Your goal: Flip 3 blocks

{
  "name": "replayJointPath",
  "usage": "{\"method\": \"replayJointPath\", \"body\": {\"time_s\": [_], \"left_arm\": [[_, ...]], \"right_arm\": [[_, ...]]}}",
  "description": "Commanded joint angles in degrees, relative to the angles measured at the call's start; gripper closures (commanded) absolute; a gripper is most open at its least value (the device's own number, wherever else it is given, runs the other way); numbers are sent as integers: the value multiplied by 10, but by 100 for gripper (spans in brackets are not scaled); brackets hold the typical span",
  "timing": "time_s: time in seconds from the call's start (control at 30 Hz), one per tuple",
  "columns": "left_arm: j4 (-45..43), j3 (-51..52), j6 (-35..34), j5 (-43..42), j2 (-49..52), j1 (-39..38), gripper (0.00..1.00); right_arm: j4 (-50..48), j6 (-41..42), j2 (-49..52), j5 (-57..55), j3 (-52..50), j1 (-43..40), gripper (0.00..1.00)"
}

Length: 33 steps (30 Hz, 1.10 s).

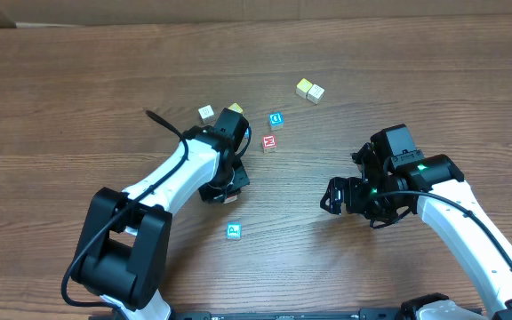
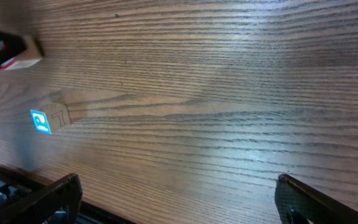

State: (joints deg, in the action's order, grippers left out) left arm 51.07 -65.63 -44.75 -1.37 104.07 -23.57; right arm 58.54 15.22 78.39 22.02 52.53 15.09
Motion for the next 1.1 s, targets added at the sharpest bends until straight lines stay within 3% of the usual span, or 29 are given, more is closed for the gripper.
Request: {"method": "replayJointPath", "body": {"time_s": [0.0,0.23,0.4,0.73,0.9,1.07], "left_arm": [[57,-60,59,70,-23,3,96],[179,-101,188,99,-140,-17,96],[204,-50,181,108,-231,-48,96],[35,191,164,-3,-345,-58,96],[-47,255,153,-27,-343,-56,96],[-75,288,156,-19,-343,-47,96]], "right_arm": [[-2,-5,-5,-5,5,3,0],[-4,-5,-5,-5,5,3,0],[-8,-7,-5,-5,5,3,0],[-10,-7,-5,-5,5,3,0],[-8,-7,-5,-5,5,3,0],[-4,-7,-5,-5,5,3,0]]}}
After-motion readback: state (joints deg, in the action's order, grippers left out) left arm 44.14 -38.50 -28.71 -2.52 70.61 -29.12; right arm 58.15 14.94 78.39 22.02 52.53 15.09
